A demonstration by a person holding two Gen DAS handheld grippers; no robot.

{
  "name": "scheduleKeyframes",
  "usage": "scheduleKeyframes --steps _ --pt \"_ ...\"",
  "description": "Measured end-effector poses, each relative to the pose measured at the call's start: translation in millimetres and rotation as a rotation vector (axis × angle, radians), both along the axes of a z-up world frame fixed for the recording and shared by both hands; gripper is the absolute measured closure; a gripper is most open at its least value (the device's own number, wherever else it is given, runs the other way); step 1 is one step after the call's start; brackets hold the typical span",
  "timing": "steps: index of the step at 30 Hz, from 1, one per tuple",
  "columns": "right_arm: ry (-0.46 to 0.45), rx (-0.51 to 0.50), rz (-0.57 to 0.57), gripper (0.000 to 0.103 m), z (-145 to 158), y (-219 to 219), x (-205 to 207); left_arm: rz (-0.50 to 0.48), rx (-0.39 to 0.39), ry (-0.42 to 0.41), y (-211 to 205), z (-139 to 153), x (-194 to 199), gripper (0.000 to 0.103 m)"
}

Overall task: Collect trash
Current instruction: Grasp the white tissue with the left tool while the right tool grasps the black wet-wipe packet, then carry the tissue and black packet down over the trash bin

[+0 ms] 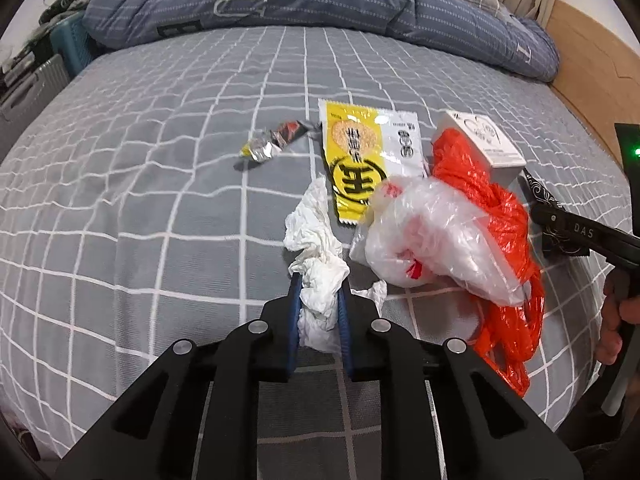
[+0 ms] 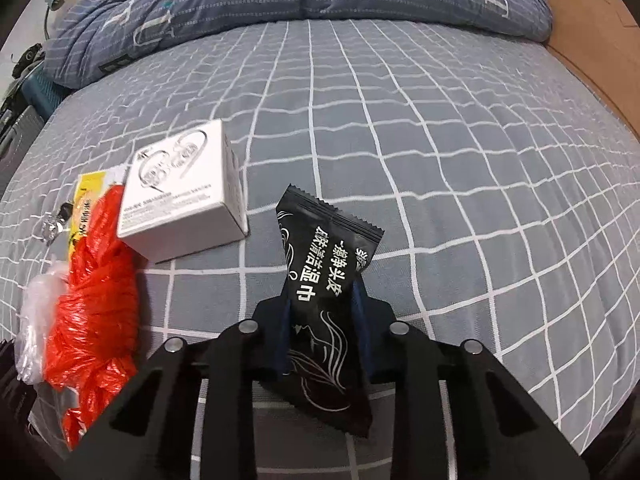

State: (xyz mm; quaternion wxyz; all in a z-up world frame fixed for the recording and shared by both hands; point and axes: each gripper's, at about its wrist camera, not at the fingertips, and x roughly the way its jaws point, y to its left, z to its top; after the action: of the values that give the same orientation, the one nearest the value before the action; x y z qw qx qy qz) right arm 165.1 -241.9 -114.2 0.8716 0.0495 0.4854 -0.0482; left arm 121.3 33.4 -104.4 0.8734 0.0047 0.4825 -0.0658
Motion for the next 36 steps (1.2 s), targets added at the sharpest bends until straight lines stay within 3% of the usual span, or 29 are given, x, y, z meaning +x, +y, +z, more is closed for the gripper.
scheduleKeyframes --steps 19,27,36 --pt "-0.13 -0.035 0.072 0.077 46.6 18.0 -34.2 0.011 -0.027 -0.058 7.6 34.3 -10.1 0.088" --pt "-0.166 -0.042 0.091 0.078 63.7 22.9 -73.0 0.006 -0.019 -0.112 -3.0 52.6 -23.7 0.088" --pt "-0.182 -0.049 0.091 0.078 72.9 23.7 -101.3 0.002 -0.036 -0.114 -11.8 57.7 -36.4 0.088"
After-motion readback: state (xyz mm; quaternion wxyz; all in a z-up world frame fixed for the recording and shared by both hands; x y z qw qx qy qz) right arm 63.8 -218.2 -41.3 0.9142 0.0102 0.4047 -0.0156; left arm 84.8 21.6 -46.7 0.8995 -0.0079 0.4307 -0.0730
